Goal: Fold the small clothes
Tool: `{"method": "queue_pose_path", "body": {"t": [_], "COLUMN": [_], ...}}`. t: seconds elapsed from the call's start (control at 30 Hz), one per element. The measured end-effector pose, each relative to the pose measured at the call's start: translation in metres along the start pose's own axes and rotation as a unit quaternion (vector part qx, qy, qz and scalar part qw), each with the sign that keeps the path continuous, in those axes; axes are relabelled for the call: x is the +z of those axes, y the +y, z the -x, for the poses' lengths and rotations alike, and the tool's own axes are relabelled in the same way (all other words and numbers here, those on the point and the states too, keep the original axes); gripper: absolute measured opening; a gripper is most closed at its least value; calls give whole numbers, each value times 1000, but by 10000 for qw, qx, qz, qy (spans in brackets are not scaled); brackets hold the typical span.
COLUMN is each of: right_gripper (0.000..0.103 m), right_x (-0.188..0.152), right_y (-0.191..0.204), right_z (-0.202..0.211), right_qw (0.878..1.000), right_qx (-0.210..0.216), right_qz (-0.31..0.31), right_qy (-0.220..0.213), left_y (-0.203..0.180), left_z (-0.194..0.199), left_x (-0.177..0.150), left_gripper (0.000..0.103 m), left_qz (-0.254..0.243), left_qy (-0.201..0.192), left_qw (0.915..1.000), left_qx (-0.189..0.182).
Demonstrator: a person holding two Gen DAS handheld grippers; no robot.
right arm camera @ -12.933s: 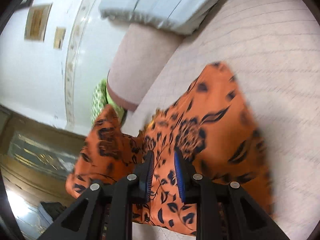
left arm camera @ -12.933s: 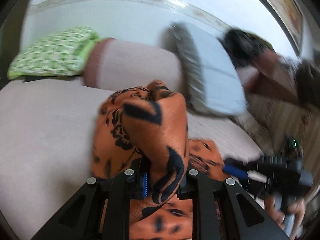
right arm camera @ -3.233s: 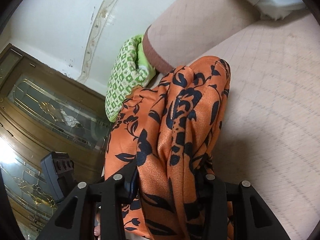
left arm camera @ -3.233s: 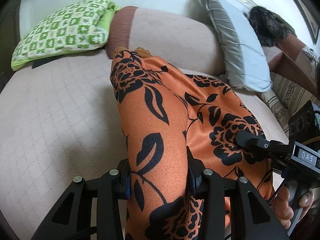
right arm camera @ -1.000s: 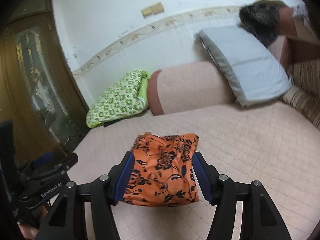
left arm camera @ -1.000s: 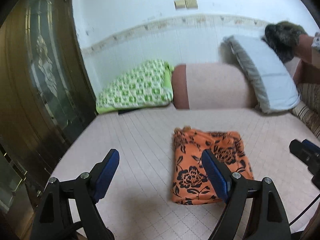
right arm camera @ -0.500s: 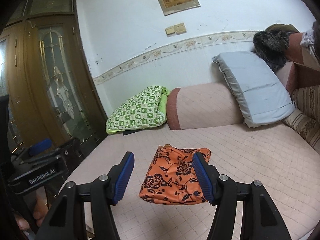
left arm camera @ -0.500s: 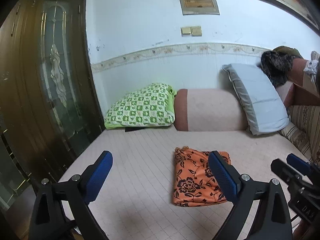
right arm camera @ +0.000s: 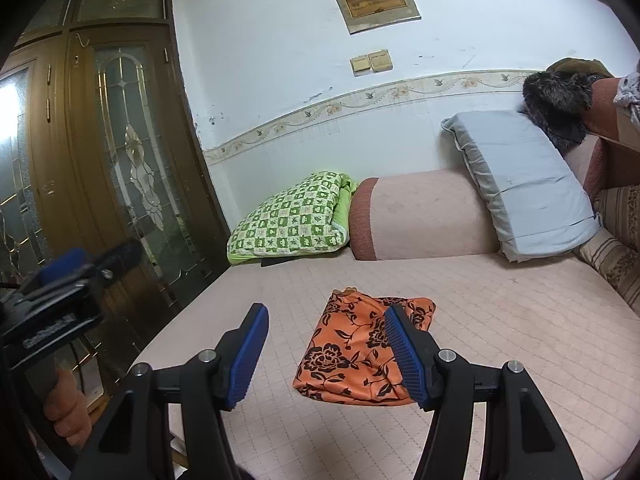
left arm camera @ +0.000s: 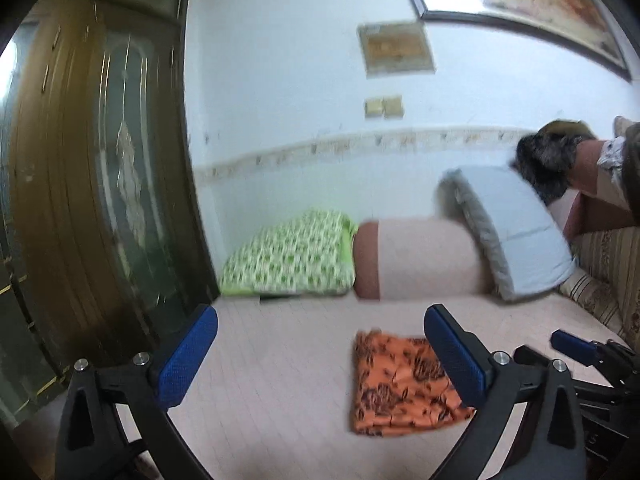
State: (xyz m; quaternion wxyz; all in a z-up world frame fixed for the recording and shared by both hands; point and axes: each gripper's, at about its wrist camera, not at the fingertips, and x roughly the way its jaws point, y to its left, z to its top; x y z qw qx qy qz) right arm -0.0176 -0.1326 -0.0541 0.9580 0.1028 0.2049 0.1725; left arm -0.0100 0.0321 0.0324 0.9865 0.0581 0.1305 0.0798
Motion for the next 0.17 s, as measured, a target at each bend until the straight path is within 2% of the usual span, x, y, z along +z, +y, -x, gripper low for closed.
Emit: {"method": "queue_pose_path", "body": {"t": [0.1,0.17], "right_gripper": [64,64], "right_x": [-1,-2], "right_y": [-3,-9], "right_z": [-3,-6], "right_qw": [10000,9999], "right_qx": [-15,-48], "right_qz": [-64,-137], "right_qy": [33,67], "left_y": [1,5], "left_z": [2,-7], "left_x": [1,2], "left_gripper": [103,103], "left_qz": [15,94], "left_qy": [-99,77], "left_qw": [9999,9999], "left_qx": [-52,-103]}}
